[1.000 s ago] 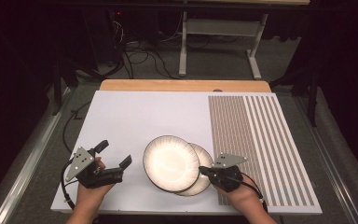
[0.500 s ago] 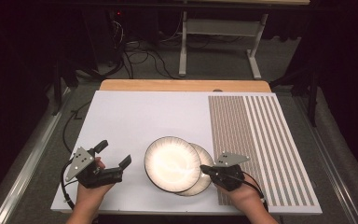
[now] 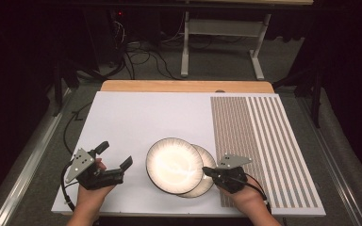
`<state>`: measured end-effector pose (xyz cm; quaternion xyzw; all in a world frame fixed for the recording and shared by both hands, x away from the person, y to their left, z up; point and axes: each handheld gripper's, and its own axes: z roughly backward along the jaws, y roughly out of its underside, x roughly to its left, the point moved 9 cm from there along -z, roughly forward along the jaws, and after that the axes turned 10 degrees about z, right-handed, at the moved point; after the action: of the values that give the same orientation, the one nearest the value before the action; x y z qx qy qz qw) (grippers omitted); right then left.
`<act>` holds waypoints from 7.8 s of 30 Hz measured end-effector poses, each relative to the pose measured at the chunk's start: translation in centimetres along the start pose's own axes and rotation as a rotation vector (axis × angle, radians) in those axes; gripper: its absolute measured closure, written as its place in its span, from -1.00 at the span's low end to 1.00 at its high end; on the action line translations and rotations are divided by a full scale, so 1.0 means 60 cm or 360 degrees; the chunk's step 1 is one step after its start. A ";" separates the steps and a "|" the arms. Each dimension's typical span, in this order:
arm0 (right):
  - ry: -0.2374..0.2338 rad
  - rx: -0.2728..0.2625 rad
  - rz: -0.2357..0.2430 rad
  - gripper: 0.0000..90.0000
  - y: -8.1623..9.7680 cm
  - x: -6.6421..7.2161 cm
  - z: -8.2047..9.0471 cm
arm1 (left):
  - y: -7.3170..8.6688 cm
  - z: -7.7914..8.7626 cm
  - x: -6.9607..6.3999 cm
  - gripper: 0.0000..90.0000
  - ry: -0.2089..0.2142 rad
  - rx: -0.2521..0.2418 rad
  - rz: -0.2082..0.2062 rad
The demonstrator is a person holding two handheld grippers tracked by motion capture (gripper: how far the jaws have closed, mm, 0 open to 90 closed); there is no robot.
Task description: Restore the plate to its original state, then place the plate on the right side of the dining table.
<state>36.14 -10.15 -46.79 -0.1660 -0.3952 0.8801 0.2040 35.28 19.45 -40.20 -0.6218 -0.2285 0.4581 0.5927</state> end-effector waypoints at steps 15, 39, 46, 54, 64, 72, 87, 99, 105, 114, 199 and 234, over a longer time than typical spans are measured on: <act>0.0010 -0.0004 -0.0015 1.00 0.000 -0.004 0.003 | 0.000 0.000 0.002 -1.00 0.0002 0.0004 0.0011; 0.0029 -0.0008 -0.0028 1.00 0.006 -0.015 0.014 | 0.001 0.000 0.002 -1.00 0.0009 0.0008 0.0013; 0.0044 -0.0020 -0.0052 1.00 0.008 -0.022 0.021 | 0.001 0.000 0.002 -1.00 0.0010 0.0016 0.0009; 0.0043 -0.0019 -0.0052 1.00 0.011 -0.024 0.025 | 0.002 -0.001 0.001 -0.99 0.0011 0.0015 0.0010; 0.0050 -0.0017 -0.0062 1.00 0.013 -0.025 0.029 | 0.002 0.000 0.003 -1.00 0.0009 0.0020 0.0009; 0.0063 -0.0019 -0.0066 1.00 0.015 -0.029 0.034 | 0.002 -0.001 0.001 -0.99 0.0008 0.0017 0.0004; 0.0096 -0.0033 -0.0102 1.00 0.020 -0.041 0.045 | 0.003 -0.001 0.002 -0.99 0.0004 0.0022 0.0000; 0.0101 -0.0034 -0.0089 1.00 0.022 -0.044 0.049 | 0.004 -0.001 0.003 -0.99 0.0001 0.0029 -0.0005; 0.0124 -0.0073 -0.0116 0.92 0.018 -0.052 0.060 | 0.005 -0.002 0.000 -0.99 -0.0001 0.0035 -0.0025; 0.0286 -0.0166 -0.0178 0.20 0.028 -0.092 0.109 | 0.013 -0.006 0.004 -0.99 -0.0025 0.0098 -0.0041; 0.0133 0.0046 -0.0036 1.00 0.013 -0.048 0.047 | 0.017 -0.016 -0.022 -1.00 0.0016 0.0192 -0.0115; 0.0089 0.0101 0.0042 1.00 0.002 -0.026 0.024 | 0.017 -0.016 -0.026 -1.00 0.0030 0.0194 -0.0127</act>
<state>36.77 -11.89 -45.77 -0.1892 -0.3591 0.8898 0.2085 35.07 17.43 -40.80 -0.5792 -0.2193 0.4412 0.6494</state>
